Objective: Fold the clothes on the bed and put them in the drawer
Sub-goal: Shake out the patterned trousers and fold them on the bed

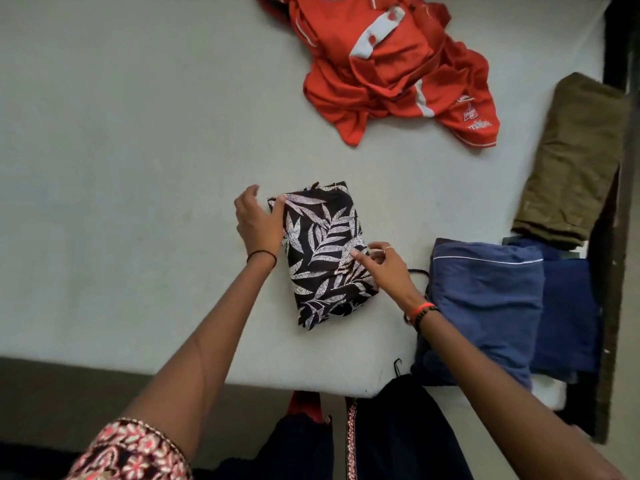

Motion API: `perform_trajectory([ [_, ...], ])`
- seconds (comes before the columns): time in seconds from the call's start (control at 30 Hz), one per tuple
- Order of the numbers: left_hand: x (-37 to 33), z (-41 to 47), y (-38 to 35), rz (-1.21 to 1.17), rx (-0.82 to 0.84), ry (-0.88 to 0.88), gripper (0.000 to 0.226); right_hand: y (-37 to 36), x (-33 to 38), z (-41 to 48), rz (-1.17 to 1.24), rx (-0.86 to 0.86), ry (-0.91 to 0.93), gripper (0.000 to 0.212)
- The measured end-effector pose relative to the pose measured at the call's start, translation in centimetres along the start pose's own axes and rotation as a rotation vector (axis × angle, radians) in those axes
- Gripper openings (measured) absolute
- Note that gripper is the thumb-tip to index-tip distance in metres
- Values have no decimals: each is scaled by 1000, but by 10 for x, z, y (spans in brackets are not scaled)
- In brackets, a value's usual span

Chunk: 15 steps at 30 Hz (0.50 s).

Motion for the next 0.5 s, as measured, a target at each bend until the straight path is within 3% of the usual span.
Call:
perform_trajectory([
  [0.07,56,-30,-9,-190,89,324,61,8,5,10,50,-14,16,56],
  [0.1,72,-49,-22,-227,195,402,64,9,3,15,67,5,13,54],
  [0.2,93,-84,-43,-279,382,462,68,-6,2,23,82,153,-18,59],
  [0.3,98,-80,-54,-444,449,554,66,-32,4,25,149,321,-35,84],
  [0.4,95,-78,-64,-555,558,658,45,-48,9,21,297,431,-17,71],
  [0.5,89,-78,-63,-519,581,650,44,-54,12,11,452,470,-70,58],
])
Point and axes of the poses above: each hand's wrist, its own z-axis towards the middle knuckle, its own y-axis out of the back of the hand, x = y × z, the point moved 9 cm from there along z, towards the middle knuckle, and after that the axes turned 8 degrees about y, right-handed, at the moved point
